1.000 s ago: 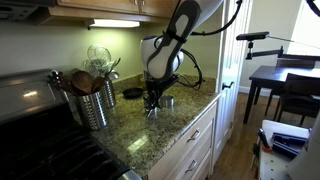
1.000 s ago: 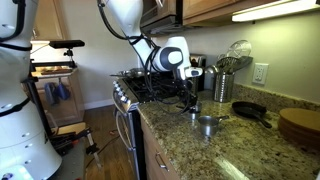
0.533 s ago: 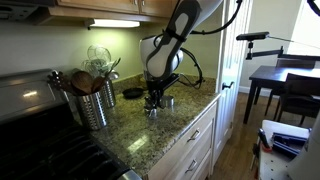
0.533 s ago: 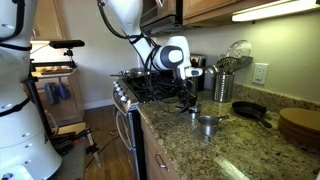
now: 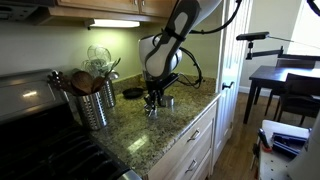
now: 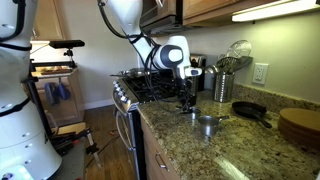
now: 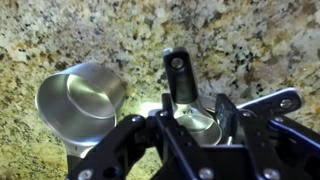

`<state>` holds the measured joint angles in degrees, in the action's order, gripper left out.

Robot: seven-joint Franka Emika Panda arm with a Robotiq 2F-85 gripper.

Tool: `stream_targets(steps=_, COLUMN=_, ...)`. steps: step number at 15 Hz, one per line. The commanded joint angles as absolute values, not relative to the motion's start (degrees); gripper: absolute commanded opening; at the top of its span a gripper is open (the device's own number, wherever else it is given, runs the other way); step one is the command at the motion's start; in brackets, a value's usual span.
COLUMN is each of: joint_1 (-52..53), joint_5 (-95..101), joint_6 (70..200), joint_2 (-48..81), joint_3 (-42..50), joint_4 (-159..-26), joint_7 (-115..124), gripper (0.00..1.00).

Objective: Put the measuring cups one inside the other

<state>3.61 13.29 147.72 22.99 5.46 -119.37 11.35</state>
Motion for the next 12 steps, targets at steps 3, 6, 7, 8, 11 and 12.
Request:
stream_targets(steps=3, joint_1=3.87, joint_5=13.08, joint_6=144.6, joint_2=21.18, joint_3=5.21, joint_4=-119.24, joint_7=10.05, gripper=0.94)
stream_targets(steps=6, joint_1=3.91, joint_5=12.88, joint_6=144.22, joint_2=21.07, joint_3=5.19, joint_4=-118.94, joint_7=10.49, gripper=1.0)
stream_targets(steps=7, joint_1=3.94, joint_5=12.7, joint_6=144.14, joint_2=21.08, joint_3=5.22, joint_4=-118.74, joint_7=10.93, gripper=1.0)
stream_targets(steps=8, joint_1=3.94, joint_5=12.63, joint_6=144.23, joint_2=21.11, joint_3=5.19, joint_4=-118.6, joint_7=11.03, gripper=1.0)
stream_targets(steps=11, joint_1=4.24, joint_5=12.83, joint_6=144.91, joint_2=21.42, joint_3=5.31, joint_4=-118.27, joint_7=11.82, gripper=1.0)
stream_targets(steps=12, joint_1=4.3, joint_5=12.85, joint_6=145.19, joint_2=21.54, joint_3=5.36, joint_4=-118.19, joint_7=12.12, gripper=1.0)
